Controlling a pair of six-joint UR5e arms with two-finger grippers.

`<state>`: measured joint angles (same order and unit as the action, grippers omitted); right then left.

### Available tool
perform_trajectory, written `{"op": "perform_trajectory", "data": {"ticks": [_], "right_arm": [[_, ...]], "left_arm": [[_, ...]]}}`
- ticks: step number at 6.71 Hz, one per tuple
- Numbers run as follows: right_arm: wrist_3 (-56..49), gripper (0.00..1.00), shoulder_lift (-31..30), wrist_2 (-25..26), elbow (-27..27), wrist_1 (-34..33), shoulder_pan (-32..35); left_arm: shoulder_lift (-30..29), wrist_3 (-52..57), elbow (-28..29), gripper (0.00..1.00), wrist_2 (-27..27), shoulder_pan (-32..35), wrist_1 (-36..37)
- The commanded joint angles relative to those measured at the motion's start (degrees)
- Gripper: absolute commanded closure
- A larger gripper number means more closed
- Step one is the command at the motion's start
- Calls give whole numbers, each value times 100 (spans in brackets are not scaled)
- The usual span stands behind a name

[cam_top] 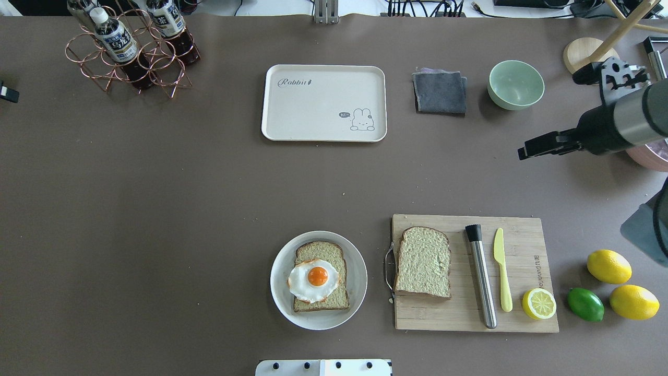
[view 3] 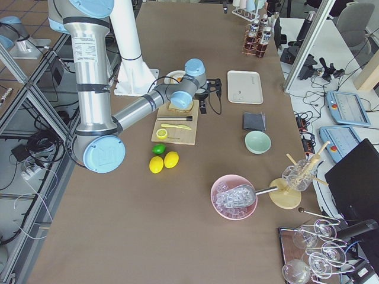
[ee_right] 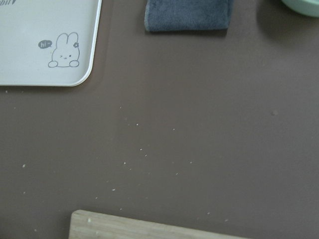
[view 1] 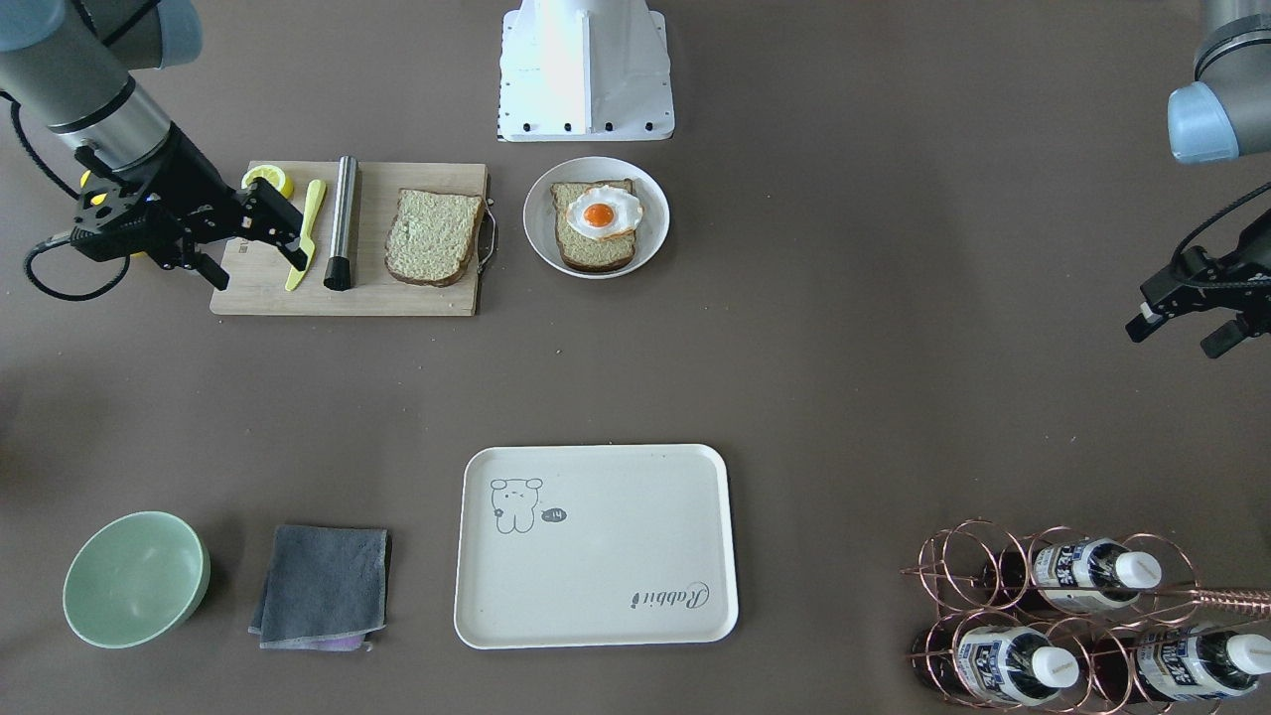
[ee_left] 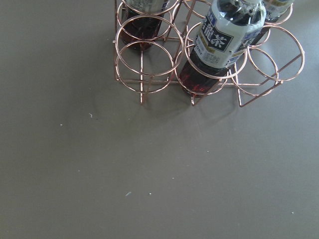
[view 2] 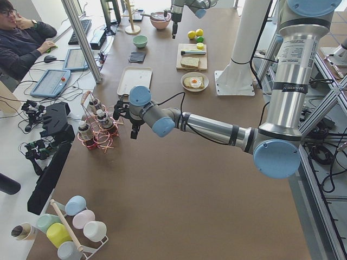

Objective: Make sandwich and place on tray
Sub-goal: 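Move the right gripper down to the bread slice on the cutting board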

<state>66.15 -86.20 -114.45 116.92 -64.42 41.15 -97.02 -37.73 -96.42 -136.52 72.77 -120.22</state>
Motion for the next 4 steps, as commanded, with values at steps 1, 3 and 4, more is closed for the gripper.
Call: {"op": "perform_trajectory", "data": {"ticks": [1,3,4], "right_arm": [[1264,0,-2,1416,279,-9,-1514],[1576,3,-185,1855,218,-9,-2022],[1585,4,-395,1908,226,17,-2040]], "left_arm": [[-10,-688,-358,1,90,-410,-10],[-10,-1130,-440,1,573,-772,-334],[-1,-1131,-465,1,592,-782,-362]]}}
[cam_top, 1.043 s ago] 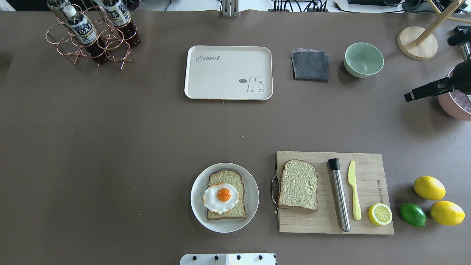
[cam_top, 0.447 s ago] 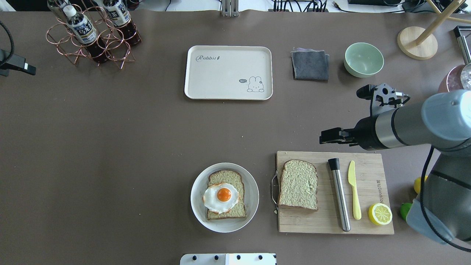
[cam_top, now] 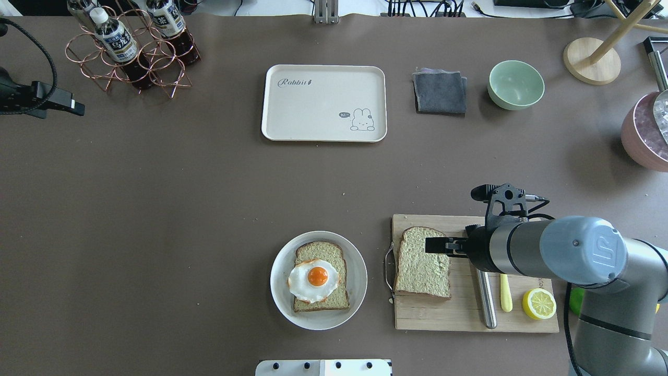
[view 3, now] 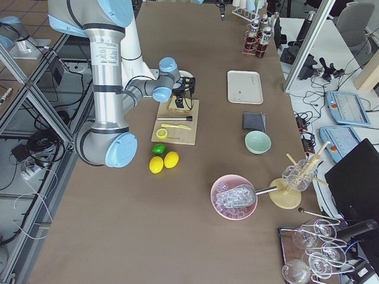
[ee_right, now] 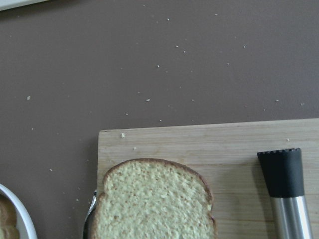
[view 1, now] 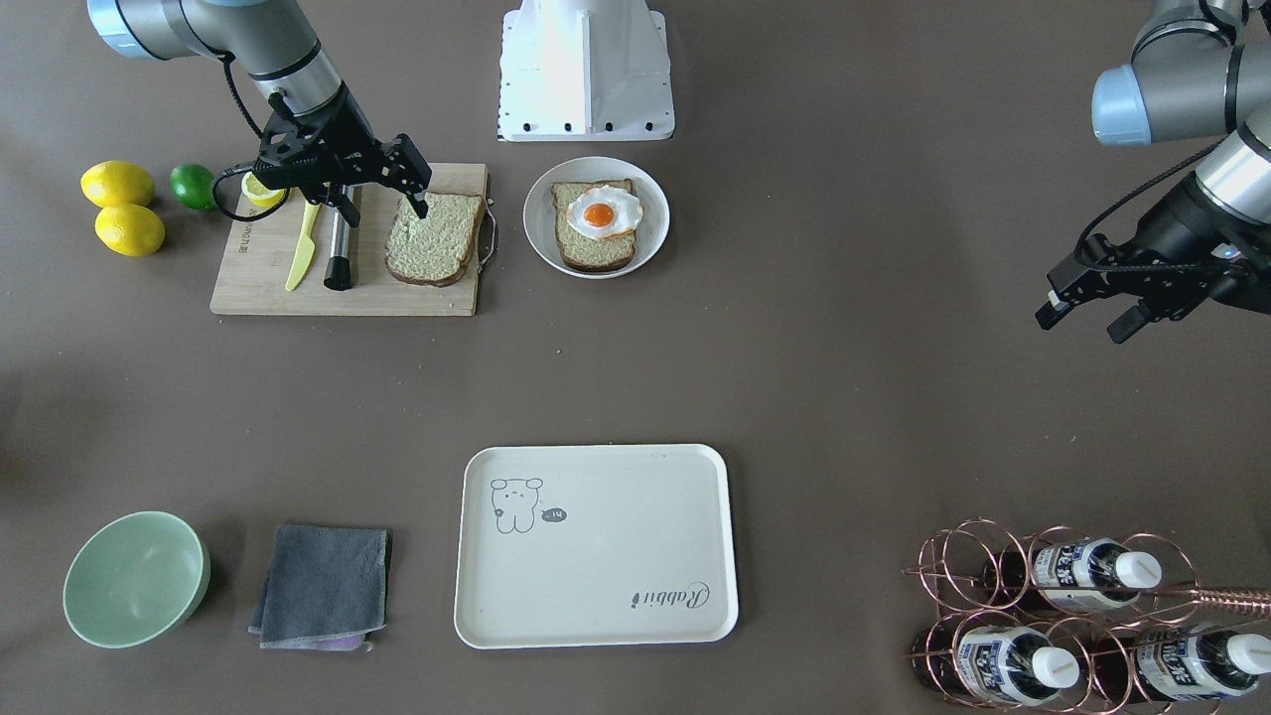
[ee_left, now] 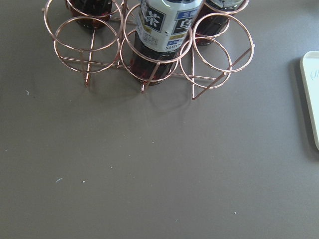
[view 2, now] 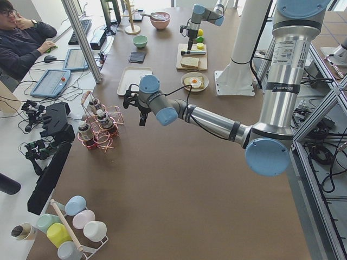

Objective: Make sandwich and place on tray
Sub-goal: 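Move the right gripper down to the bread slice on the cutting board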

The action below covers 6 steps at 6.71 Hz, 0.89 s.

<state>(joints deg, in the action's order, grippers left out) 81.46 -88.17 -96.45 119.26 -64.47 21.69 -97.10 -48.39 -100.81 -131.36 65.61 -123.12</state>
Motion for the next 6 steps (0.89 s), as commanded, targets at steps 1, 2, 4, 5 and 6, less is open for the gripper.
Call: {"op": "perform_trajectory", "data": {"ticks": [1,2,4,5,6], "right_arm": [[376,11,-227,170,10,100,-190],[562,14,-253,379,19,136,-374],[774,22,-253,679,45,136,-673],[783,28,-271,697,45,136,-718],[792,31,-280,776,45,136,-823]], "left_arm": [[-2,-65,-18,1,84,-84,-55],[-19,-57,8,1,206,-101,-55],[-98,-65,44,1,243,-119,-37],[-98,-57,52,1,243,-145,-37],[-98,-57,44,1,243,-145,-37]]}}
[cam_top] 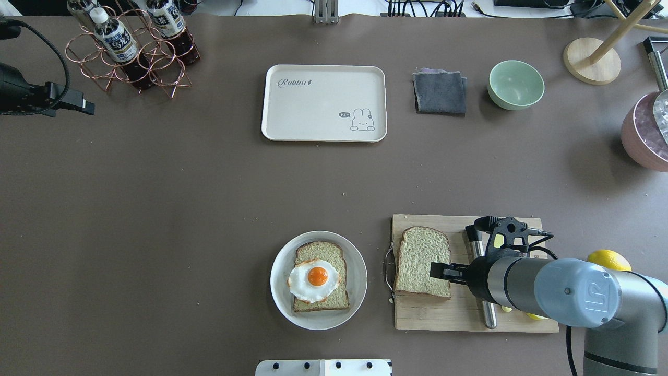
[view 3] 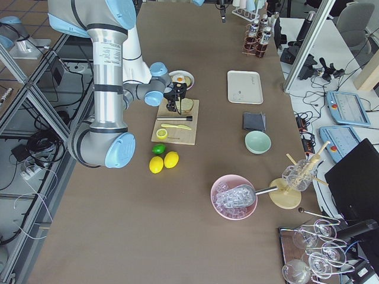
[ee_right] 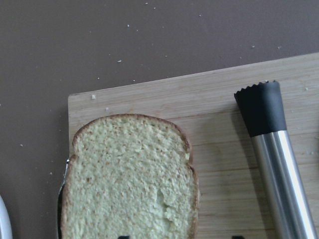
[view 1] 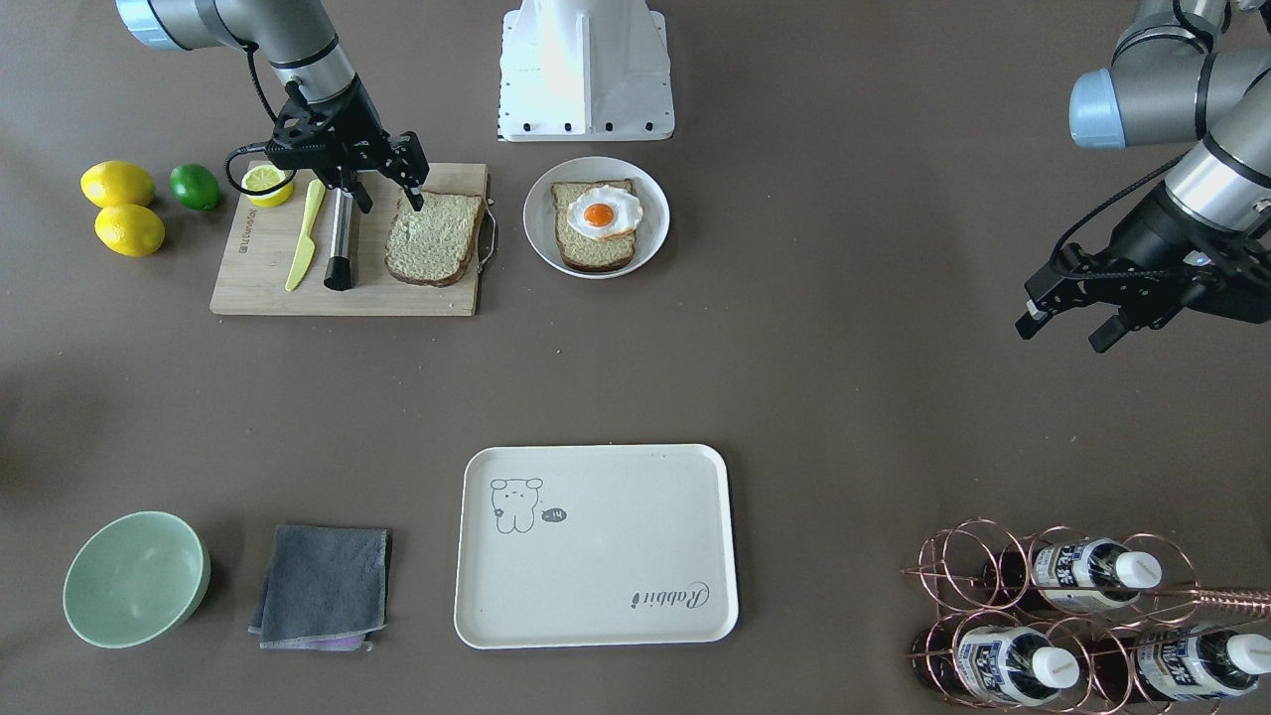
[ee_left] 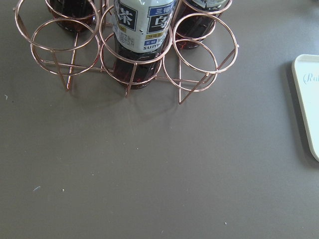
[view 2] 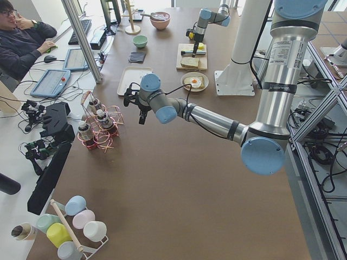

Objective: Make sandwich and place on tray
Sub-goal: 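Move the right gripper down to the bread slice on the cutting board, then grasp the bread slice edge with the right gripper and lift it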

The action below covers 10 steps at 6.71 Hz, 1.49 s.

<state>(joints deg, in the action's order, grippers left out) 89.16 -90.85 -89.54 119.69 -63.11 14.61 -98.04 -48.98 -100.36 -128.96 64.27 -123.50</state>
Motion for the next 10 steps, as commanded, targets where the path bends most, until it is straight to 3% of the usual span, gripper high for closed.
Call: {"op": "perform_trajectory", "data": {"ticks": [1,6,7,8,10], "right_arm": [[136,33,-3,269,2,1,-272],[137,38,-82,385,-25,-8,-415],[137,45,-39,394,-42,-8,-423],[137,64,-12,385,-42,-8,-423],[137,66,-12,385,-51,-8,-441]], "left_arm": [[-5,2,-1,1,3,-10,1],[4,2,-45,1,3,-2,-8],[4,2,-54,1,3,-10,-8],[-4,20,-45,1,3,-10,-8],[-5,20,-54,1,3,-2,-8]]}}
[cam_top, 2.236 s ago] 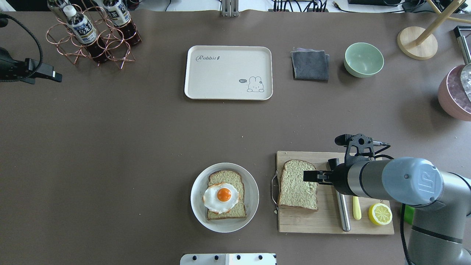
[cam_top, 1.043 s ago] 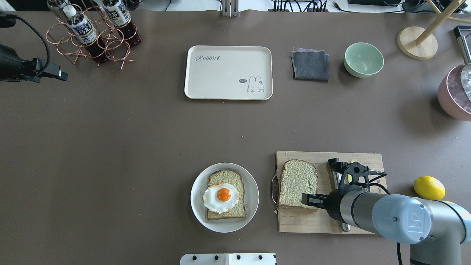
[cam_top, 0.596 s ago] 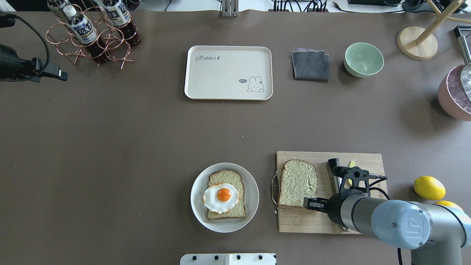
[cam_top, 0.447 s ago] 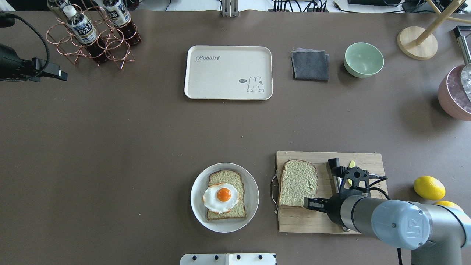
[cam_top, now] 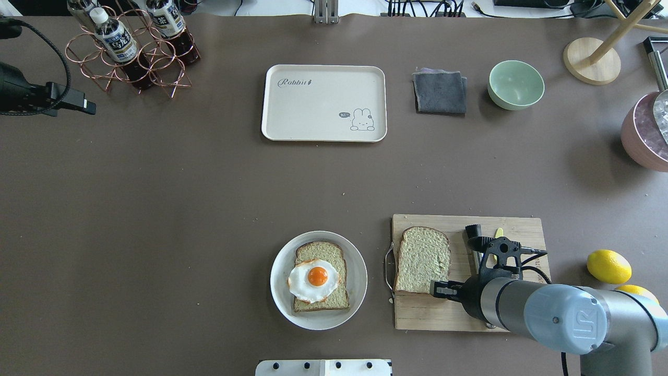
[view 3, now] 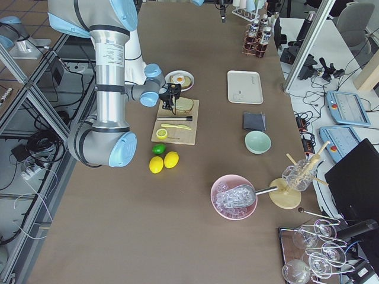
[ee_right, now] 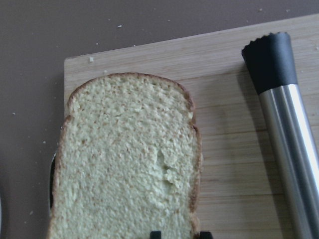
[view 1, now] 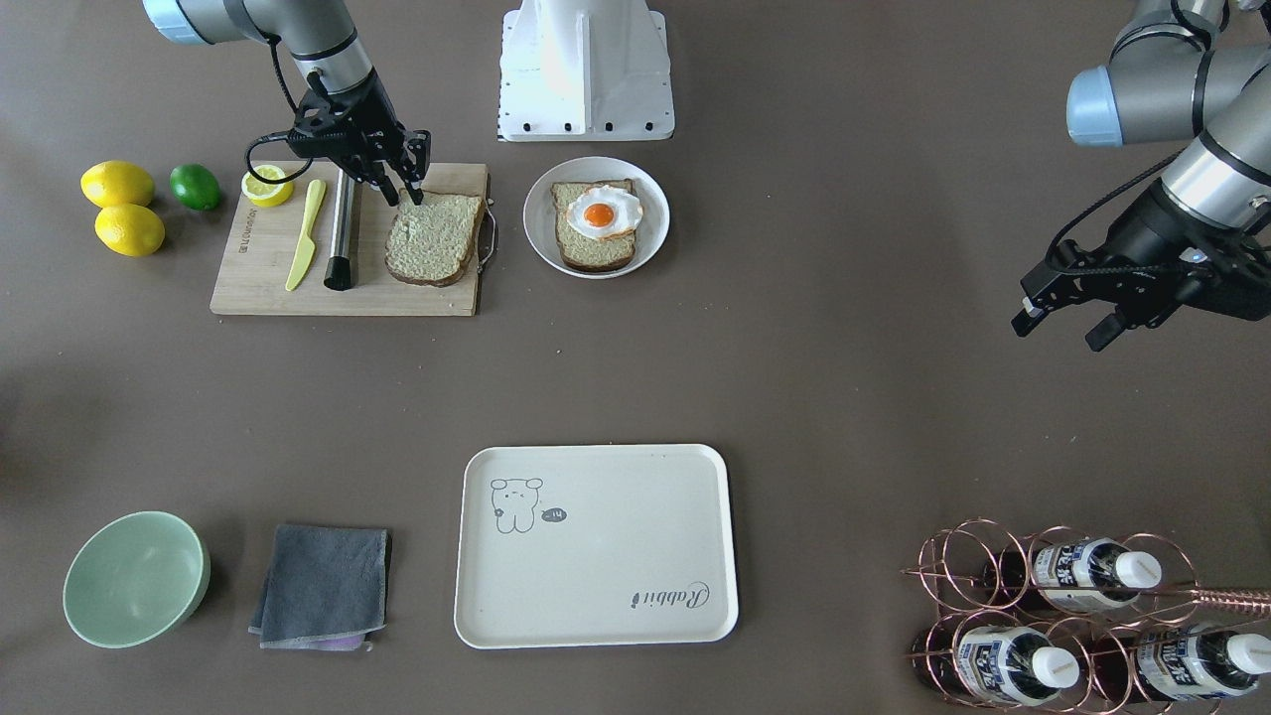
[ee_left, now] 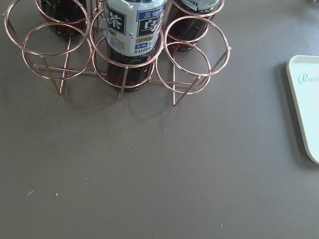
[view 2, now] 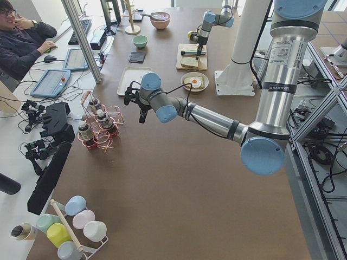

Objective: Make sandwich and place on tray
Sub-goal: 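Grasp the bread slice edge with the right gripper and lift it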

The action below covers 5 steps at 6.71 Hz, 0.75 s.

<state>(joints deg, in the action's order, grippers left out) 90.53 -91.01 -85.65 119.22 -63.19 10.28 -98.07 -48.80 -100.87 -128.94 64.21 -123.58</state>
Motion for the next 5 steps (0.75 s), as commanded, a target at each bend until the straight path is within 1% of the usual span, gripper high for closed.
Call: {"op": "perform_trajectory", "data": {"ticks": [1,4,5], "right_arm": [[0,66,-4,-5,-13,-9,-61],[-61,63,4,-14,-57,-9,-88],[-62,79,39,-40,-57,-9,-88]], "left_arm": [[-1,11,6,1,0,-5,0],[-1,11,6,1,0,-5,0],[-27,19,6,1,0,-5,0]]}}
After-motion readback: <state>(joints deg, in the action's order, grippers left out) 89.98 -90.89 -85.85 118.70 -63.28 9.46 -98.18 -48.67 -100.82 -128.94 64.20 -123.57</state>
